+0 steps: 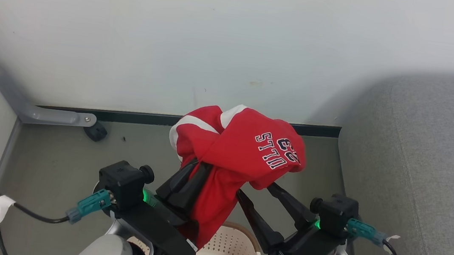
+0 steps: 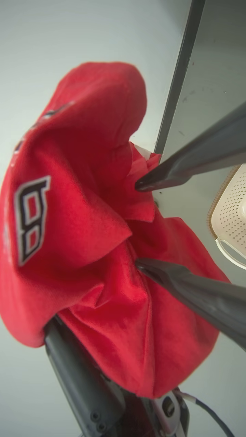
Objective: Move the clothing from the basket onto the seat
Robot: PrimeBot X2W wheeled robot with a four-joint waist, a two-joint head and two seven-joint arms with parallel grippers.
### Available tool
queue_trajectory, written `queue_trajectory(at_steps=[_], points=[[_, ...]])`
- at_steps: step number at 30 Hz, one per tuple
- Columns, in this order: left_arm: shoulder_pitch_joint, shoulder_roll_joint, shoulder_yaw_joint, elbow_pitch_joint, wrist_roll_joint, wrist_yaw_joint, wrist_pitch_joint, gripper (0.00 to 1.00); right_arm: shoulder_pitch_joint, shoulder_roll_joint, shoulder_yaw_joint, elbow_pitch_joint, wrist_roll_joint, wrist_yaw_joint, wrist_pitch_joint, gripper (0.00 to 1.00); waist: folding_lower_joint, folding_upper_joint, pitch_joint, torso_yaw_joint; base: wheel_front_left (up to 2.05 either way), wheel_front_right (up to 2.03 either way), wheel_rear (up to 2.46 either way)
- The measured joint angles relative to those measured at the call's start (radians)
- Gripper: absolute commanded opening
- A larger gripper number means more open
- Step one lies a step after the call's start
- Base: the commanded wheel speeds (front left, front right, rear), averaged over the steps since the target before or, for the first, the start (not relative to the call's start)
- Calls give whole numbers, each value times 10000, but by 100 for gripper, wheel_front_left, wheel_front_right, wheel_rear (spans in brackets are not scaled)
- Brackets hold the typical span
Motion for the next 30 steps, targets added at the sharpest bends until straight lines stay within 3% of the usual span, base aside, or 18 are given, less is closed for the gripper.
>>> queue_trajectory(at_steps=[22,23,24,25,30], points=[[10,-96,-368,-132,0,159,481,0,-1369,495,878,1532,502,0,-550,100,0,0,26,287,0,0,0],[10,-96,-370,-132,0,159,481,0,-1418,506,911,1567,525,0,-623,95,0,0,25,300,0,0,0],[11,-96,-370,-132,0,161,483,0,-1473,514,941,1593,527,0,-639,43,0,0,23,311,0,0,0],[11,-96,-372,-132,0,161,497,0,-1529,522,965,1620,529,0,-725,3,0,0,20,322,0,0,0],[27,-90,-370,-115,-12,171,525,0,-1616,548,1137,1758,593,0,-865,0,0,0,5,343,0,0,0]])
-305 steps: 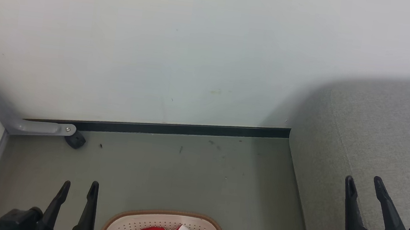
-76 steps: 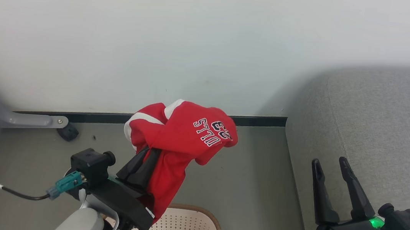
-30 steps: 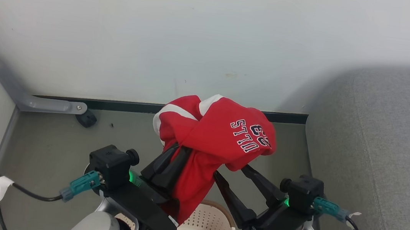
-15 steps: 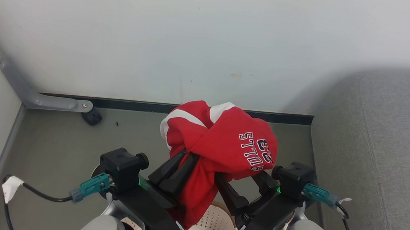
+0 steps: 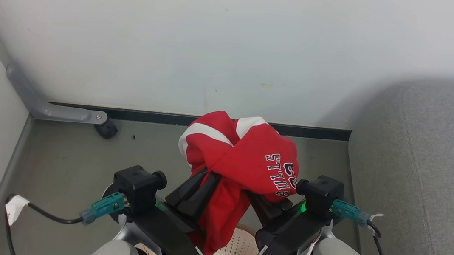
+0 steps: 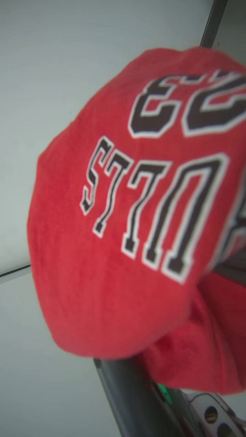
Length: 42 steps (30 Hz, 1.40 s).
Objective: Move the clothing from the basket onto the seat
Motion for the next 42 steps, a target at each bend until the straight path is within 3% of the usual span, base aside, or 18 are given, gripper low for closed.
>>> queue_trajectory(at_steps=[9,10,11,13,15,28,42], points=[[148,56,150,123,-81,132,0,0,-81,-138,234,-6,236,0,-198,0,0,0,-21,-68,0,0,0],[151,69,180,153,-88,167,-2,7,-81,-186,236,-44,303,0,-213,0,0,0,-21,-98,0,0,0],[155,75,184,165,-88,169,-2,44,-81,-203,232,-63,305,0,-267,0,0,0,-21,-114,0,0,0],[163,90,190,194,-88,176,-2,59,-80,-244,224,-117,366,0,-288,0,0,0,-24,-150,0,0,0],[168,109,198,221,-88,178,-2,98,-70,-290,192,-157,470,0,-295,0,0,0,-27,-187,0,0,0],[565,374,328,182,-159,343,-13,100,399,-644,-721,-328,815,0,-382,0,0,0,-155,-634,0,0,0],[785,842,188,-430,56,238,-59,100,1143,-1292,-2336,-1256,836,-109,-385,0,-1,0,-197,-1651,0,0,0]])
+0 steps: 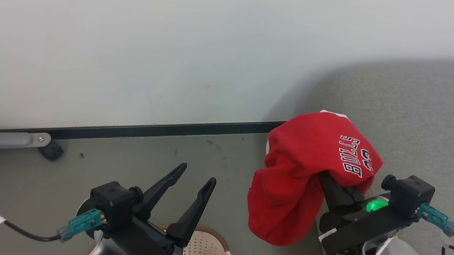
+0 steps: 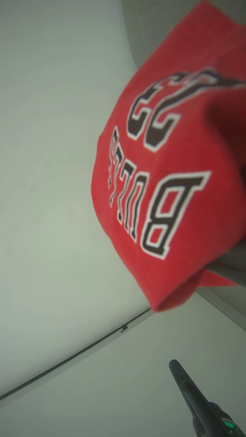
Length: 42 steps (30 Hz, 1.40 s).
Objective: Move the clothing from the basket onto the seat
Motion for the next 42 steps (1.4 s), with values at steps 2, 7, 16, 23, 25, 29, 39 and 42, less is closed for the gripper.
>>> queue_trajectory(at_steps=[2,7,16,23,25,29,39,42], points=[[0,19,-21,-48,21,0,0,100,43,-27,-73,-58,-19,-36,0,0,0,0,1,-92,0,0,0],[-1,123,-63,-276,155,-79,-33,100,264,-104,-420,-470,-123,-130,0,0,0,0,27,-559,0,0,0],[-14,372,-192,-619,594,-86,-48,100,552,-161,-932,-1147,-380,-245,0,0,0,0,192,-1437,0,0,0],[-26,433,-405,-761,784,-171,-46,100,674,-163,-1258,-1519,-656,-259,-2,0,0,0,335,-2160,0,0,0],[-27,428,-474,-821,851,-174,-48,100,732,-169,-1360,-1601,-719,-257,-2,0,0,0,369,-2375,0,0,0],[-25,420,-644,-884,1116,-174,-77,100,821,-171,-1499,-1735,-750,-257,0,0,0,0,435,-2802,0,0,0],[-103,412,-823,-974,1306,-174,-29,100,1187,-217,-2033,-2215,-930,-257,-4,0,0,0,701,-3671,0,0,0],[-235,391,-895,-951,1350,-232,15,100,1226,-228,-2211,-2293,-991,-257,-21,0,1,0,844,-3781,0,0,0]])
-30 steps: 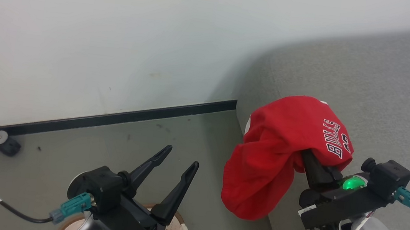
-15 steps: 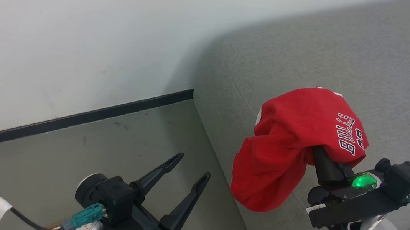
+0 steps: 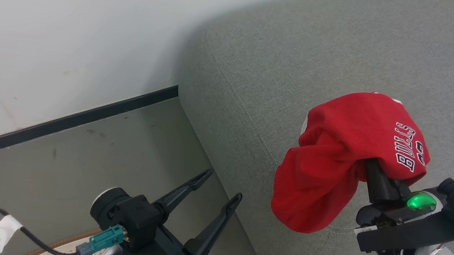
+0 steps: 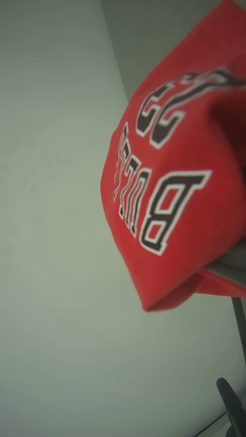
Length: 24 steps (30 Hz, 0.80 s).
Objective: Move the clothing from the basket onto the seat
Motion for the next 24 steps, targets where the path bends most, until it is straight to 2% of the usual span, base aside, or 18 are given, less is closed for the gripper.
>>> queue_trajectory(at_steps=[15,24], points=[[-231,-31,-105,-59,25,-94,44,100,-75,-174,-988,-545,-119,104,-50,0,0,0,377,-71,0,0,0],[-503,92,-113,-221,102,-115,270,100,-2173,-681,-1569,821,424,276,-52,0,1,0,966,35,0,0,0]])
